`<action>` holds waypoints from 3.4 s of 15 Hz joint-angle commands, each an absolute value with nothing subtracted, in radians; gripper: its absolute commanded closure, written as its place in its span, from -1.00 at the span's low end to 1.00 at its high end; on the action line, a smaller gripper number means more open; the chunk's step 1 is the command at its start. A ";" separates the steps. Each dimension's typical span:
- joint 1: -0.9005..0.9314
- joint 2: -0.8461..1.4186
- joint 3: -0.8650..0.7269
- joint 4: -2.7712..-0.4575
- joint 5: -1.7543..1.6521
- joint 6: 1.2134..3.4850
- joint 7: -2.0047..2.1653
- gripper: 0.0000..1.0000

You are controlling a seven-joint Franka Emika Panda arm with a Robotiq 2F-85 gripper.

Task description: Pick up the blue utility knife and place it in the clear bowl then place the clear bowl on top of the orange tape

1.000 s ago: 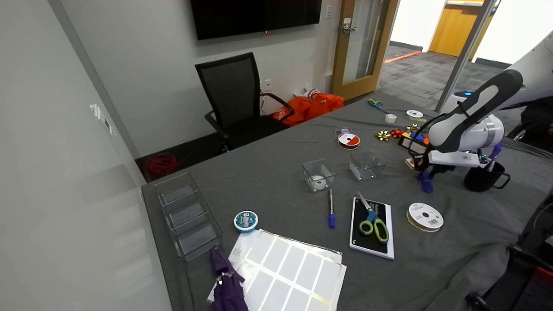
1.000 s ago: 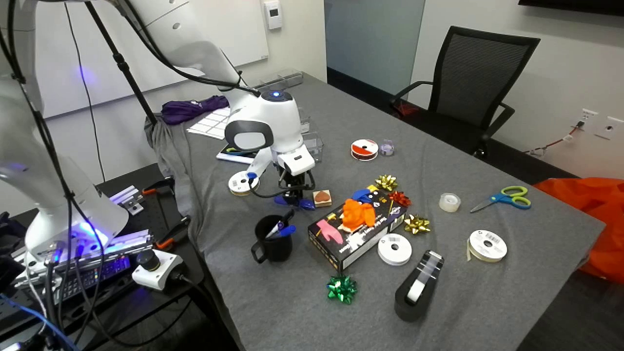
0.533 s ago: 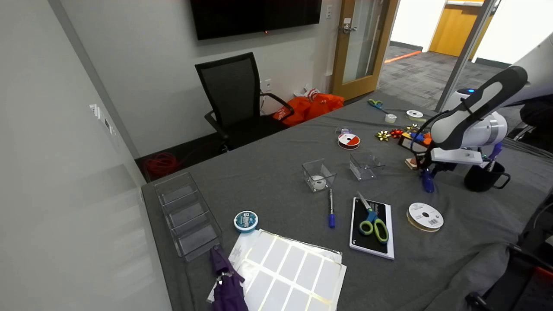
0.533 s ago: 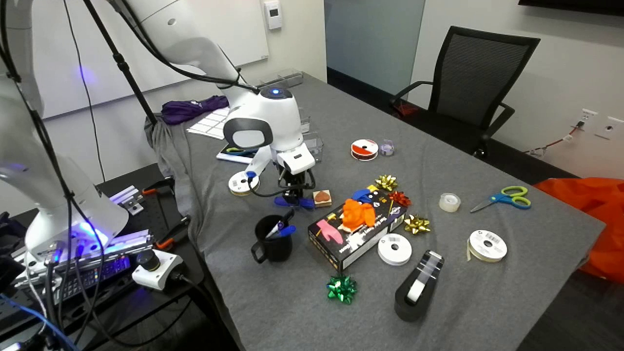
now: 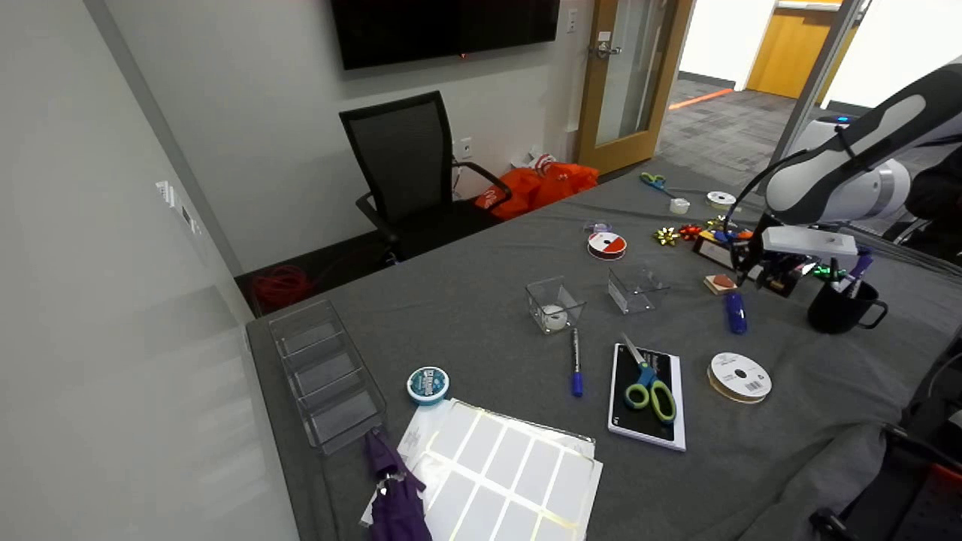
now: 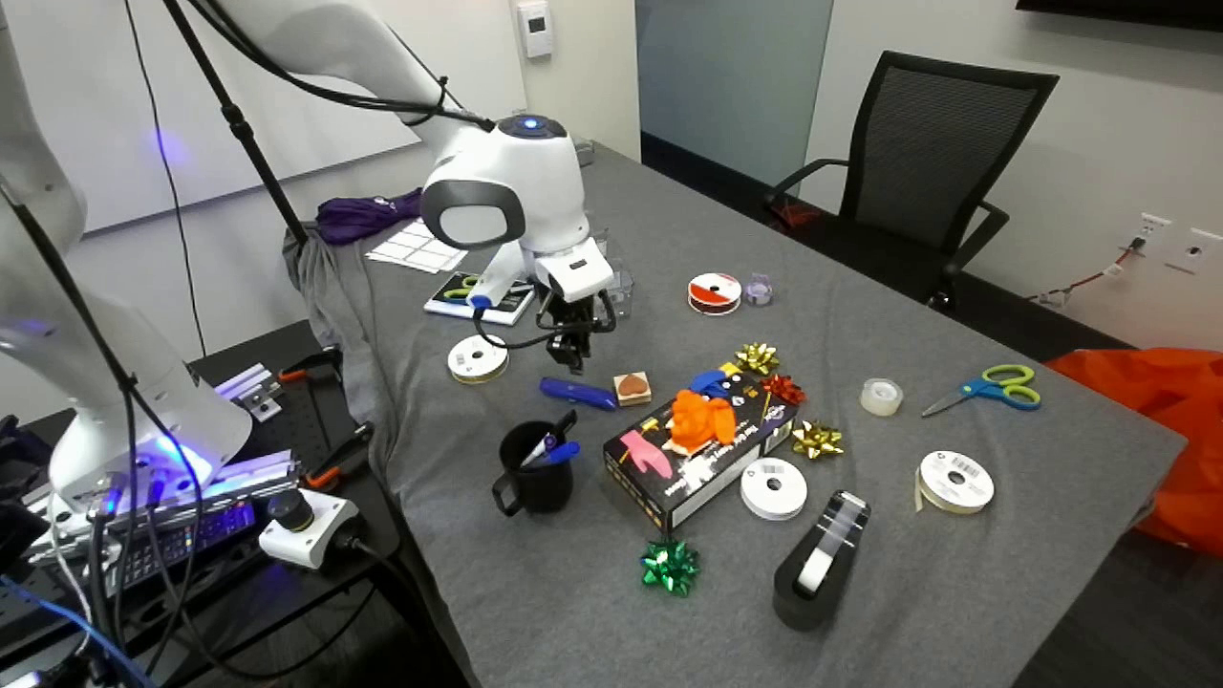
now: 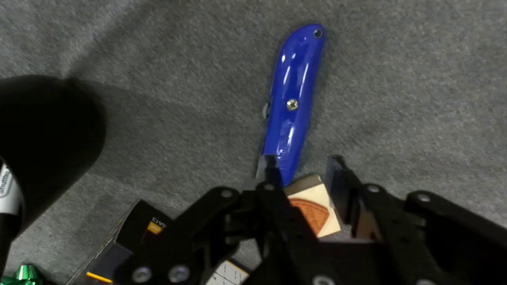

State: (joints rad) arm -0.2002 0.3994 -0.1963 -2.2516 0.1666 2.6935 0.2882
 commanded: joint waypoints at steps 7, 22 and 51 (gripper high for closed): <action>-0.199 0.429 -0.199 -2.270 0.180 2.717 0.275 -0.99; -0.219 0.527 -0.111 -2.236 0.315 2.750 0.258 -1.00; -0.194 0.549 -0.186 -2.225 0.269 2.815 0.278 0.94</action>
